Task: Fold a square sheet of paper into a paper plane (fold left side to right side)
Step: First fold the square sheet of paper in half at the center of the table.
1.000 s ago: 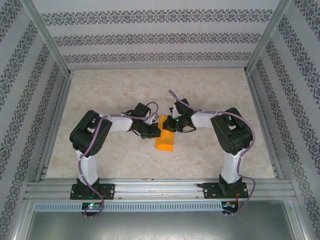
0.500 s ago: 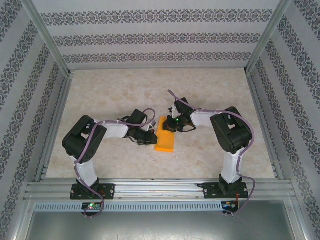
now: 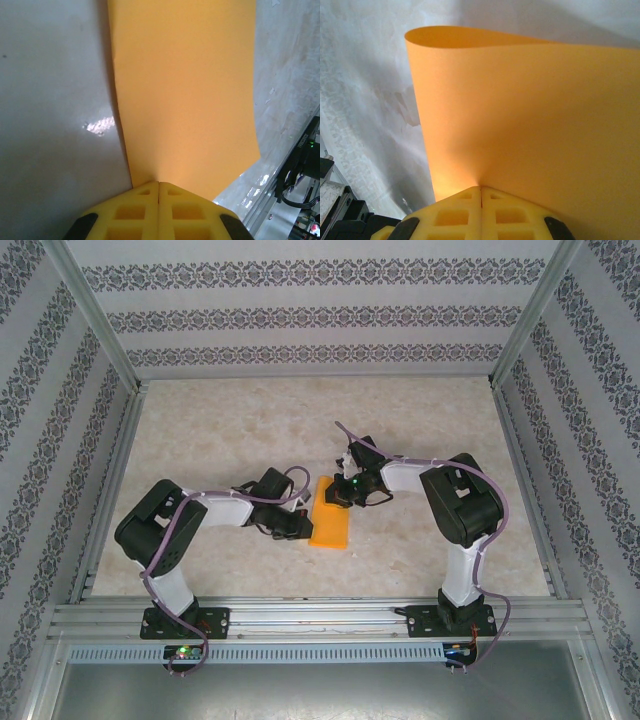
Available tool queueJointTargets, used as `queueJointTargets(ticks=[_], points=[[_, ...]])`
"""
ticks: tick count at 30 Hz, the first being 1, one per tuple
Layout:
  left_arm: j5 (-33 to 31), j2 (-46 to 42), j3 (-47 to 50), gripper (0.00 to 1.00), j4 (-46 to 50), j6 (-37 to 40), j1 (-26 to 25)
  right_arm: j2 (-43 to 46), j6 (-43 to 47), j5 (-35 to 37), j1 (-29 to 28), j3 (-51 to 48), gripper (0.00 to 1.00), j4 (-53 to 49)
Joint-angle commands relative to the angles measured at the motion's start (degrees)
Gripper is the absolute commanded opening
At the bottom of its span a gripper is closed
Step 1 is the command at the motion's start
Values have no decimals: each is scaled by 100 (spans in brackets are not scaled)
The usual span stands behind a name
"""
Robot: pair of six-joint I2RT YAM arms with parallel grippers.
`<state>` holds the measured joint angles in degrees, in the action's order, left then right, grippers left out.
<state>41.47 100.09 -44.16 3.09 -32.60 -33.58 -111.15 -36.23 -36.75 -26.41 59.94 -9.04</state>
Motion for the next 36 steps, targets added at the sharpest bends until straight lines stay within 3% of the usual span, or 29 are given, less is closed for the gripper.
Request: queueJointTargets(ticks=[1,26,32,36], points=[[21,109,430,3,1430,27,-302,-325,140,977,154,-6,0,-240],[-108,-540,698,3,1839,21,-475,-399,290,884,172,99,0,-314],[60,-1148,-18,3,2180,135,-61,-274,388,793,145,70,0,-288],[221,-992,-467,3,2148,321,284,-243,397,777,115,61,0,-269]])
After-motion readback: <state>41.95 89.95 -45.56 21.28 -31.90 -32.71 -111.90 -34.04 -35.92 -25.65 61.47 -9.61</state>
